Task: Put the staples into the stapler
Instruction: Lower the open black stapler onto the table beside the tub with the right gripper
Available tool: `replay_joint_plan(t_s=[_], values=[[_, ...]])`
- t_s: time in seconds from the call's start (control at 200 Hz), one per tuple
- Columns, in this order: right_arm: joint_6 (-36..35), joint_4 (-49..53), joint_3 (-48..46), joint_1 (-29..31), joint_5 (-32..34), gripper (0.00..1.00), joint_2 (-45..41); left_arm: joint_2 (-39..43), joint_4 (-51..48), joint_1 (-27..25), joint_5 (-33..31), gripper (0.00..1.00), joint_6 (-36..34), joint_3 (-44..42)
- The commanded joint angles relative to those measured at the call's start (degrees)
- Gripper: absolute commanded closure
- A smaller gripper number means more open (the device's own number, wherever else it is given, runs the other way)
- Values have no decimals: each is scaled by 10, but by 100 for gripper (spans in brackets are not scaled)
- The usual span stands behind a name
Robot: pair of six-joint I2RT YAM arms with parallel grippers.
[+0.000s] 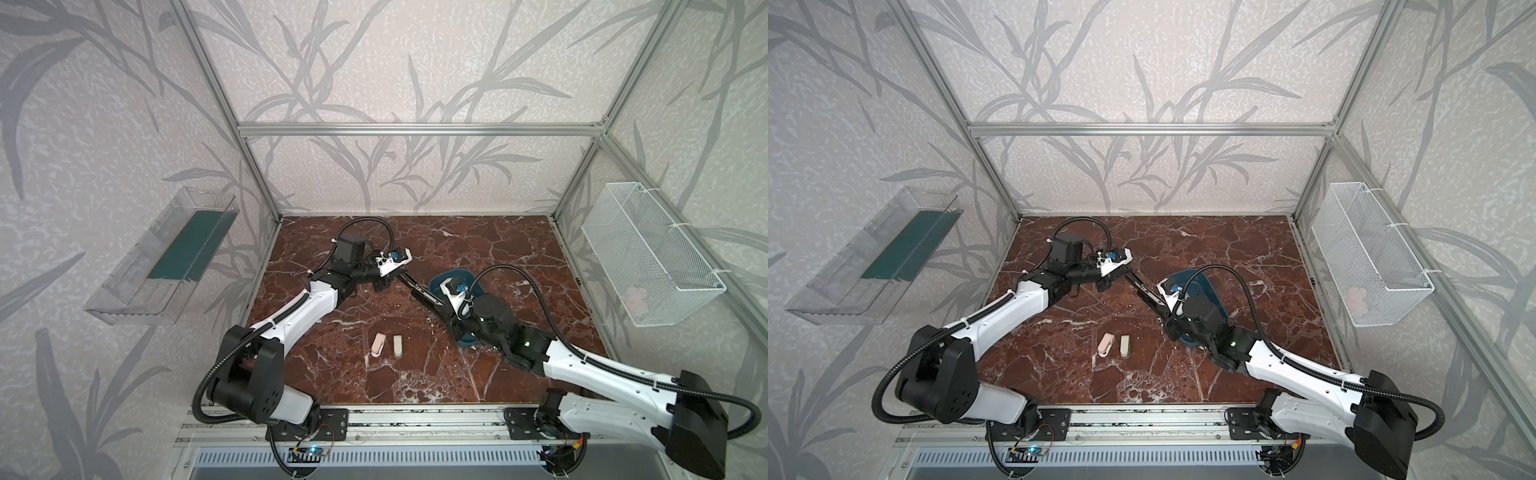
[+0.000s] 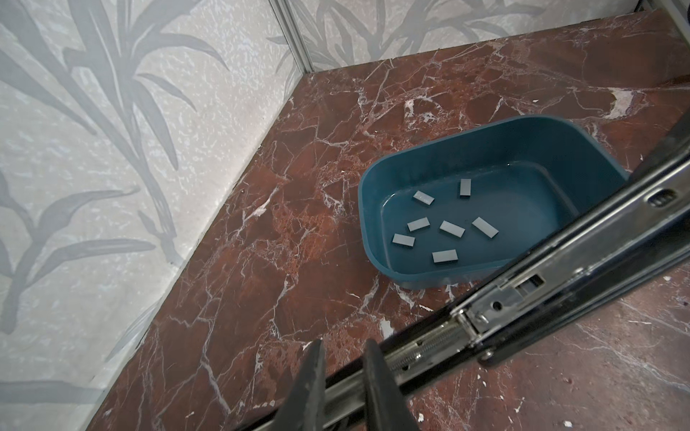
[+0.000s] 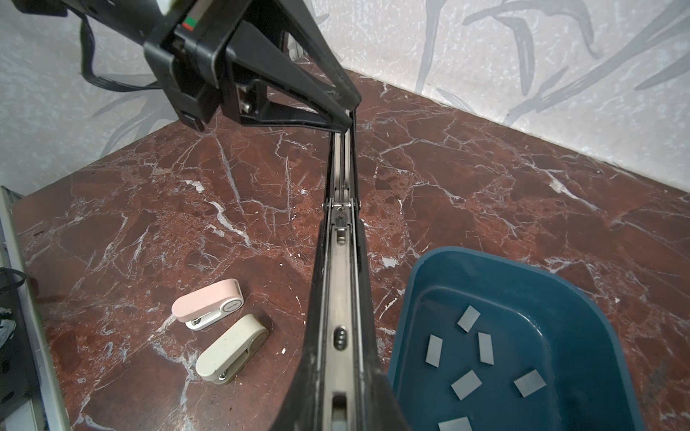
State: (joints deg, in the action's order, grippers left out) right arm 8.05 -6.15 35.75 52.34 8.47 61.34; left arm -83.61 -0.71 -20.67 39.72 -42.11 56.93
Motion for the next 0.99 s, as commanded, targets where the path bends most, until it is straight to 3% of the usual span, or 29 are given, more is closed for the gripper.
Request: replay_joint_plan(t_s=[0.0, 0.195, 0.43, 0.595, 0.99], values=[[32, -85, -7, 21, 46, 100, -8, 10, -17, -4, 6, 77, -14, 16], [34, -142, -23, 86, 173, 100, 31, 37, 3, -2, -1, 75, -12, 6], [46, -234, -15, 115, 239, 100, 140, 63, 19, -2, -4, 73, -20, -7], [44, -222, 20, 126, 300, 100, 215, 69, 19, 2, -4, 73, -25, -8], [23, -288, 21, 126, 303, 100, 314, 69, 21, 12, -4, 69, -31, -14]])
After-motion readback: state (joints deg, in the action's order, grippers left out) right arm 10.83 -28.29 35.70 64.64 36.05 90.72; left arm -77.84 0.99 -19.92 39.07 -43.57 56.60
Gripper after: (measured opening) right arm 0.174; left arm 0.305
